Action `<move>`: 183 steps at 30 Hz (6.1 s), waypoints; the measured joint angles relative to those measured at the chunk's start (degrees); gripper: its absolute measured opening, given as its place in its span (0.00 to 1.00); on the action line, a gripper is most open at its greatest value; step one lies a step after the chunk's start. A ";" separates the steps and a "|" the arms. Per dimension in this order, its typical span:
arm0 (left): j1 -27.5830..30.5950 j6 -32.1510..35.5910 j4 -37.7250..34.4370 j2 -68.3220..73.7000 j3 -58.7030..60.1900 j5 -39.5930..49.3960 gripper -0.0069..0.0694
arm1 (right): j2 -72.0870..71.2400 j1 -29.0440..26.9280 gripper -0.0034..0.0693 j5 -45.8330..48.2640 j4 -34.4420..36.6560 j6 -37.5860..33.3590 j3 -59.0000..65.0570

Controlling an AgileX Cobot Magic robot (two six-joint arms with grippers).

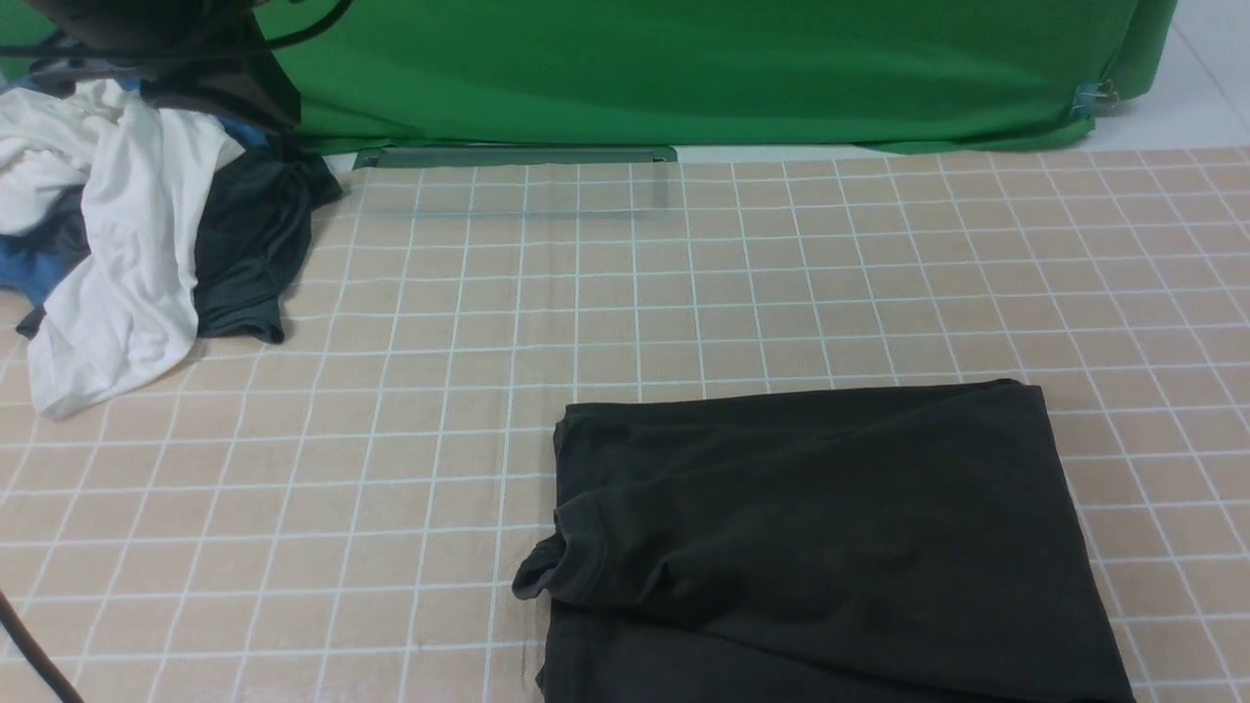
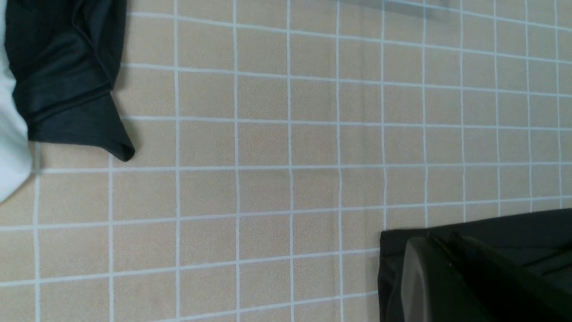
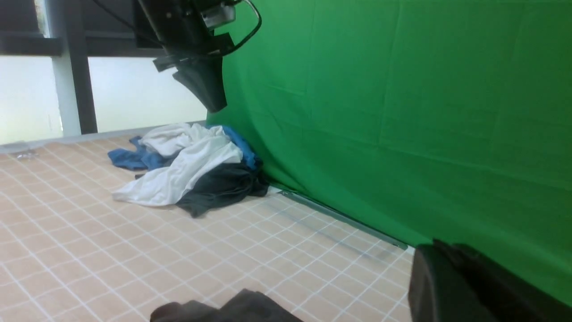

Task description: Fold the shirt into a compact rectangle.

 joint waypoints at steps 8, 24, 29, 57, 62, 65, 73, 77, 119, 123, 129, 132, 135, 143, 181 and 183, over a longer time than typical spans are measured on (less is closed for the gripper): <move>0.00 2.80 0.00 0.00 0.00 -0.46 0.11 | 0.00 0.00 0.09 0.07 0.00 0.00 0.00; 0.00 -3.33 -0.88 -0.13 0.00 0.00 0.11 | -4.04 -8.19 0.14 -5.69 0.83 0.23 11.17; 0.00 -3.01 -0.81 -0.13 0.00 0.00 0.11 | -8.11 -21.31 0.16 -5.56 1.33 0.23 19.20; -0.12 -2.07 -2.99 -1.64 9.76 -0.20 0.11 | -9.45 -33.74 0.24 -5.72 1.50 0.38 21.74; -2.54 -2.29 -3.43 -4.80 22.73 -0.27 0.11 | -9.45 -33.74 0.27 -5.72 1.50 0.40 21.74; -5.52 -2.43 -3.49 -7.05 29.67 -0.25 0.11 | -9.45 -33.74 0.27 -5.72 1.50 0.40 21.74; -15.43 -6.39 -5.37 -9.89 37.02 -10.25 0.11 | -9.45 -33.74 0.32 -5.72 1.50 0.40 21.74; -20.69 -7.52 -7.82 -9.37 37.13 -17.11 0.11 | -9.45 -33.74 0.33 -5.72 1.50 0.40 21.74; -23.93 -22.12 5.31 4.43 27.09 -18.30 0.62 | -9.45 -33.74 0.38 -5.72 1.50 0.45 21.74; -23.37 -15.31 -0.61 9.04 27.07 -22.32 0.67 | -9.45 -33.74 0.38 -5.72 1.50 0.45 21.74; -23.43 -12.31 -2.61 13.87 27.07 -26.80 0.68 | -9.45 -33.74 0.38 -5.72 1.50 0.45 21.74; -23.38 -12.16 -2.42 14.37 26.88 -27.52 0.65 | -9.45 -33.74 0.38 -5.72 1.50 0.45 21.74; -23.38 -12.17 -2.30 14.56 26.88 -28.23 0.57 | -9.45 -33.74 0.38 -5.72 1.50 0.45 21.74; -22.70 -10.97 -2.37 15.13 26.66 -29.08 0.14 | -9.45 -33.74 0.38 -5.72 1.50 0.45 21.74; -16.94 -13.63 9.02 7.75 13.78 -20.27 0.58 | -9.45 -33.74 0.38 -5.72 1.50 0.45 21.74; -16.81 -13.58 9.02 4.39 11.66 -18.21 0.60 | -9.45 -33.74 0.38 -5.72 1.50 0.45 21.74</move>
